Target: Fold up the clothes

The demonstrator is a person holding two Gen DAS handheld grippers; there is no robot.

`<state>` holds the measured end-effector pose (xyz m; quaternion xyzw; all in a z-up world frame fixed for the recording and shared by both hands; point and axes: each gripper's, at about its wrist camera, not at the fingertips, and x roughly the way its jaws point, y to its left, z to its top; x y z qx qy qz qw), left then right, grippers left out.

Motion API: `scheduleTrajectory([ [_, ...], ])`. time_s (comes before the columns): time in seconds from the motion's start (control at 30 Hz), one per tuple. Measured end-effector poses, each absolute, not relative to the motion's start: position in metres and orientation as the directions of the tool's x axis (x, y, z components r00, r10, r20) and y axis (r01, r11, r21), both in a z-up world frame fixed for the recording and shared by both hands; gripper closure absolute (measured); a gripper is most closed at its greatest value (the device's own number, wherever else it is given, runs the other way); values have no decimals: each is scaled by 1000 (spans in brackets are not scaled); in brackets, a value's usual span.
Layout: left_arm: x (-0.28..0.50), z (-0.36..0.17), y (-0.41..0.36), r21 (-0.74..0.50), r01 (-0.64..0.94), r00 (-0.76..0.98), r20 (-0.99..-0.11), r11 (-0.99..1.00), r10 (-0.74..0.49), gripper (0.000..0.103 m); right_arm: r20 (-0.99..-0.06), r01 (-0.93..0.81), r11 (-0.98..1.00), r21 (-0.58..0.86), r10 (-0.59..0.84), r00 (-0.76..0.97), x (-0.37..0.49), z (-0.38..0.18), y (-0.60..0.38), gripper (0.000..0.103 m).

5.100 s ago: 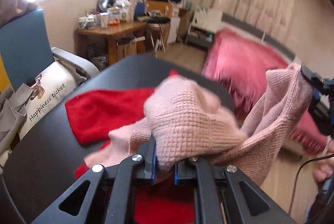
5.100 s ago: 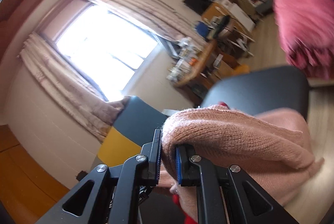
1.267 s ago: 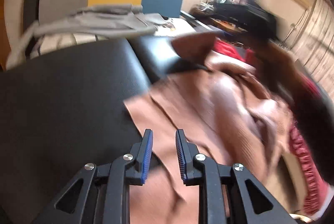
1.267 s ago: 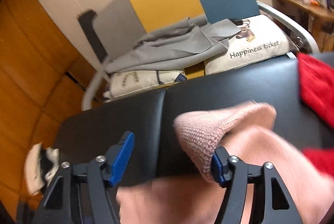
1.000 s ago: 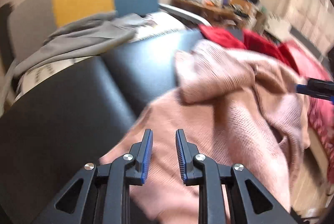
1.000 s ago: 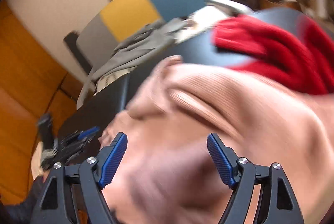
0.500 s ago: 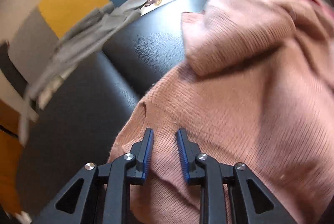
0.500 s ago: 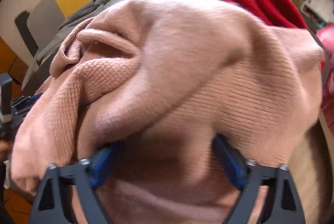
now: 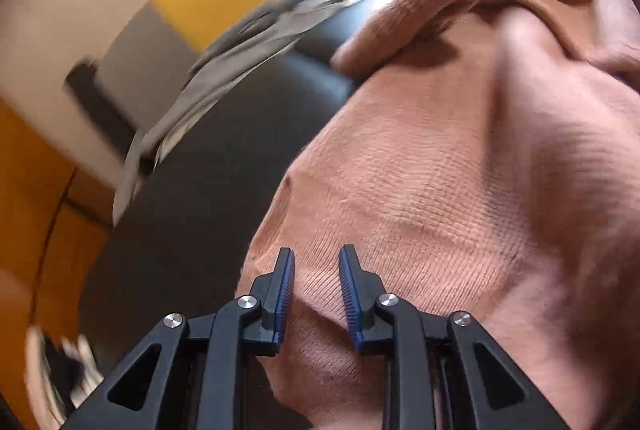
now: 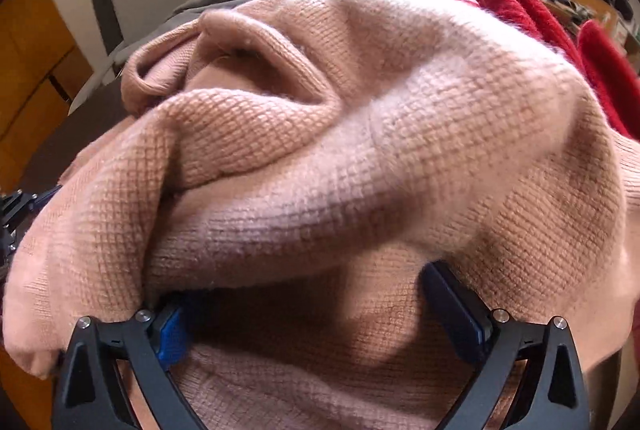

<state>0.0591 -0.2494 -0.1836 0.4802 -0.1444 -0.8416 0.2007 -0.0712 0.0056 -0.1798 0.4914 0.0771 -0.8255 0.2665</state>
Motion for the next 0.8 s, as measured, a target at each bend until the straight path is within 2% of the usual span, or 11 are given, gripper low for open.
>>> scheduleTrajectory([
  [0.1, 90, -182, -273, 394, 315, -401, -770, -863, -497, 78, -846, 593, -789, 157, -417, -331, -62, -178, -18, 0],
  [0.23, 122, -170, -312, 254, 466, -345, -830, -848, -439, 80, -854, 668, -723, 178, -450, -260, -60, -170, -50, 0],
  [0.27, 131, -165, -320, 221, 499, -342, -838, -838, -425, 80, -857, 676, -710, 198, -460, -232, -62, -166, -54, 3],
  [0.3, 141, -156, -327, 200, 525, -356, -831, -827, -427, 80, -843, 684, -685, 252, -502, -193, -64, -157, -51, 13],
  [0.33, 148, -147, -329, 184, 537, -381, -818, -823, -432, 80, -821, 682, -671, 290, -540, -183, -67, -144, -37, 18],
  [0.4, 158, -130, -330, 139, 535, -446, -791, -833, -418, 80, -772, 677, -642, 360, -612, -170, -75, -115, -8, 20],
  [0.5, 151, -114, -321, 94, 474, -534, -760, -876, -370, 80, -680, 588, -675, 445, -682, -269, -105, -85, 50, 20],
  [0.6, 130, -116, -304, 119, 378, -572, -750, -918, -333, 80, -655, 447, -741, 501, -663, -362, -163, -73, 82, 20],
  [0.67, 108, -126, -299, 126, 320, -565, -770, -939, -296, 80, -681, 325, -762, 561, -647, -342, -220, -92, 92, 23],
  [0.7, 101, -131, -299, 127, 303, -564, -775, -944, -285, 80, -694, 271, -765, 584, -644, -323, -246, -103, 96, 31],
  [0.8, 92, -144, -298, 132, 269, -539, -801, -954, -262, 80, -822, 155, -870, 468, -493, -285, -297, -141, 98, 40],
])
